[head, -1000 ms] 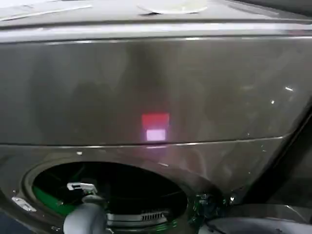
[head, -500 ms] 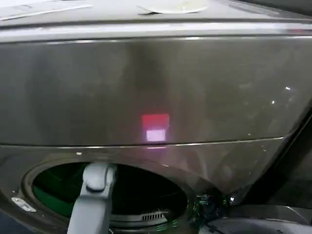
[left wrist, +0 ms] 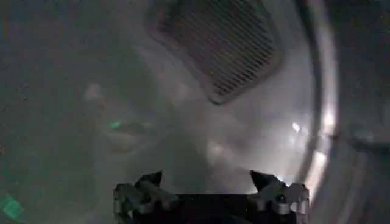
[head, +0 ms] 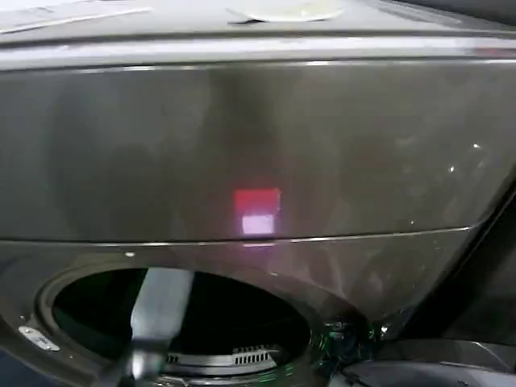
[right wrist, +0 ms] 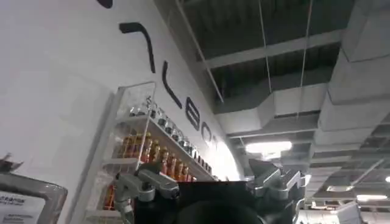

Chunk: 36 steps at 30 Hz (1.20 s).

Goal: Grasp the clothes from the dryer.

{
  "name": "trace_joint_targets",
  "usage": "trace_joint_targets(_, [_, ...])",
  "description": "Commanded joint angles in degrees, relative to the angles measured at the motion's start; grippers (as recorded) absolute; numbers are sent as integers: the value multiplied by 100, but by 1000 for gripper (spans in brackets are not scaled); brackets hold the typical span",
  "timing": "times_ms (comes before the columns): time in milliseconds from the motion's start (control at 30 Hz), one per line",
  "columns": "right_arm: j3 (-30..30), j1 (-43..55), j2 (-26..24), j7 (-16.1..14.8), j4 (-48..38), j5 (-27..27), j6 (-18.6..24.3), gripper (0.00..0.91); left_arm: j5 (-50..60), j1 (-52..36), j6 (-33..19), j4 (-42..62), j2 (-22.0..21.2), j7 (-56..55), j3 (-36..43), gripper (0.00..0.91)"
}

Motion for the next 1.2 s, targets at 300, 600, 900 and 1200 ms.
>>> trace_joint_targets(300, [-11,-11,57,-1,99,3,-7,907,1412,-1637,-710,2512,-201,1745,1931,907])
trace_joint_targets(600, [-24,30,78,2,129,-12,-13,907,1779,-1688,-490,2973,-314,1792,2143,907])
trace_joint_targets(900, [-35,29,76,-9,131,-25,-9,907,1623,-1688,-566,2969,-356,1842,2255,728])
trace_joint_targets(1200, [-24,4,101,-9,151,-23,-5,907,1548,-1700,-719,2922,-326,1902,2261,0])
